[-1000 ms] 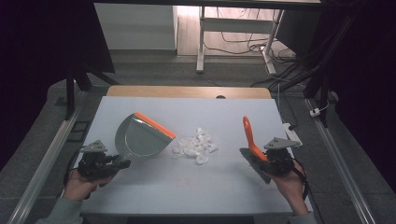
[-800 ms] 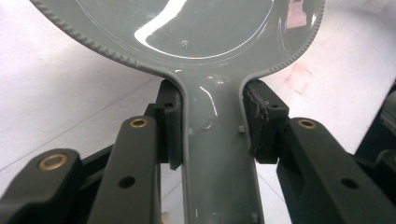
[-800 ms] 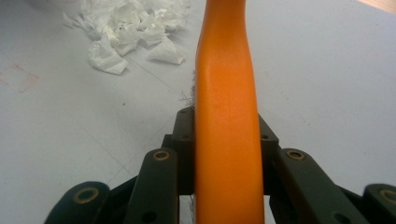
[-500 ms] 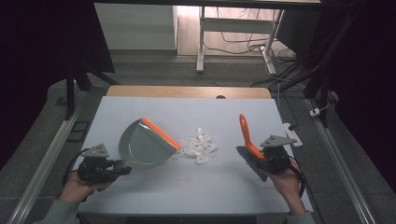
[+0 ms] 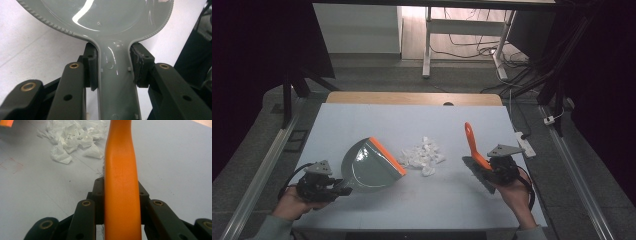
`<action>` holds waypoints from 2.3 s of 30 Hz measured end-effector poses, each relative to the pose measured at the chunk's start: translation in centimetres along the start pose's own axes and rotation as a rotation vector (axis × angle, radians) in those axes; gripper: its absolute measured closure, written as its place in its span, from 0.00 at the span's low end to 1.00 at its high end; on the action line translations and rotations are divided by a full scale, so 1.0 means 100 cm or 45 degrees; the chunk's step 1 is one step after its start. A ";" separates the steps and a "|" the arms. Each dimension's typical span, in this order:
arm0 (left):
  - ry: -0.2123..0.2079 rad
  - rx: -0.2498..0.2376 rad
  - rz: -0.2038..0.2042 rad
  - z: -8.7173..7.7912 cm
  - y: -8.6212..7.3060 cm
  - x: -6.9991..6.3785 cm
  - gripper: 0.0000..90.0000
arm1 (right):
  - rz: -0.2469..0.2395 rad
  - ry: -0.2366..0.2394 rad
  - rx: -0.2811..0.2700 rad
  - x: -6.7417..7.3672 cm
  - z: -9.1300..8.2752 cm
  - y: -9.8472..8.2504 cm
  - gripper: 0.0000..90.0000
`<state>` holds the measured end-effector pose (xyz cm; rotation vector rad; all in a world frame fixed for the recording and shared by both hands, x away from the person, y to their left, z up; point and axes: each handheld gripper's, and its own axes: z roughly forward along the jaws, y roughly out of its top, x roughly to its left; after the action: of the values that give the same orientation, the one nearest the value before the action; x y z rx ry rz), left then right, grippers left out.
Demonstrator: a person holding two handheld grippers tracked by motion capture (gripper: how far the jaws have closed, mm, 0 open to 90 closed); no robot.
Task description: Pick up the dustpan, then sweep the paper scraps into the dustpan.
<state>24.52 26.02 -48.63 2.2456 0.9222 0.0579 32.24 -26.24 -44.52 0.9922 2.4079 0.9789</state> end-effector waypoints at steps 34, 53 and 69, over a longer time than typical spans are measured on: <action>-0.084 0.137 0.046 0.018 -0.003 -0.004 0.68 | -0.001 0.012 -0.022 0.011 0.017 0.019 0.78; -0.095 0.169 0.031 0.019 -0.004 0.000 0.68 | 0.004 -0.030 -0.014 0.008 0.079 0.081 0.78; -0.109 0.196 0.015 0.023 -0.006 0.003 0.68 | 0.042 -0.064 0.047 -0.003 0.113 0.099 0.78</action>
<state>25.00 25.17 -50.77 2.3747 0.8941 -0.1071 43.35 -16.05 -45.28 1.0599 2.3838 0.9124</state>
